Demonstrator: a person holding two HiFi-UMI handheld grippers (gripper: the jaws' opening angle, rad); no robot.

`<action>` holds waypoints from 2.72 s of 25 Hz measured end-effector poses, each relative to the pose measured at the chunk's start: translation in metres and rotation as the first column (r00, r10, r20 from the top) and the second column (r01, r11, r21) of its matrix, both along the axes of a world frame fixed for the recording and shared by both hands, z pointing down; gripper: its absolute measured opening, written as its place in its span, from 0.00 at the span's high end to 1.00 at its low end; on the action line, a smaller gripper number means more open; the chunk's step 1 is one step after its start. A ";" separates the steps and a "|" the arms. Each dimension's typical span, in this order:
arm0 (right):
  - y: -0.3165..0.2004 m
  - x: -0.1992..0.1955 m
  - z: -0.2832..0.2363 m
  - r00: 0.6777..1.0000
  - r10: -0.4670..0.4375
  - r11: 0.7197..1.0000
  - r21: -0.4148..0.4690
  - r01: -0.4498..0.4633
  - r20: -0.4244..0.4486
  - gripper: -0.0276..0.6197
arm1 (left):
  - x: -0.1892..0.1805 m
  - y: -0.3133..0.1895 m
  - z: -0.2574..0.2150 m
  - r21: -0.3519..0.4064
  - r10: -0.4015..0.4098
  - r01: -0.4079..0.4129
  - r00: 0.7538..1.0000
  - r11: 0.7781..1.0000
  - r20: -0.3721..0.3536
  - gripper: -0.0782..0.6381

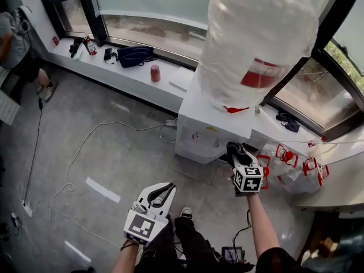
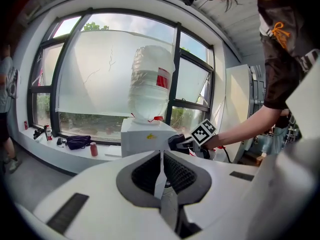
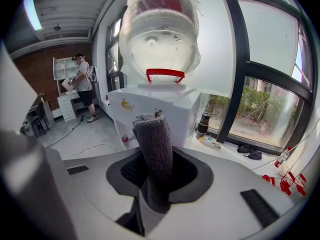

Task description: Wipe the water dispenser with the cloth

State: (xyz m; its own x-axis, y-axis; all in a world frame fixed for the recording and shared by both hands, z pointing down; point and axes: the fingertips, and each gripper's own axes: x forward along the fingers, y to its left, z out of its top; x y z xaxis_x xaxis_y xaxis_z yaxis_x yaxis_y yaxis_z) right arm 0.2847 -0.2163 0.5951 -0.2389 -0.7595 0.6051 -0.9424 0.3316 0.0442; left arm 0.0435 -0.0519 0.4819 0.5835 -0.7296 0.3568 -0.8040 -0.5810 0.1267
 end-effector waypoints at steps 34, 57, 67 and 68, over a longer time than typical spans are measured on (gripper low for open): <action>-0.062 -0.207 0.176 1.000 -0.018 0.997 -0.069 0.019 0.018 0.80 | -0.137 -0.041 0.101 0.063 -0.107 0.108 0.994 0.992 -0.012 0.85; -0.035 -0.005 0.203 0.874 0.485 0.868 -0.119 -0.481 0.003 0.80 | -0.092 -0.041 0.130 0.036 -0.042 0.042 0.999 0.998 0.013 0.85; -0.002 0.010 0.210 0.905 0.424 0.894 -0.141 -0.425 -0.040 0.80 | -0.087 -0.039 0.129 0.034 -0.047 0.046 0.999 0.998 0.010 0.85; -0.002 -0.001 0.212 0.922 0.385 0.910 -0.146 -0.387 -0.043 0.80 | -0.088 -0.039 0.129 0.033 -0.048 0.048 0.999 0.998 0.009 0.85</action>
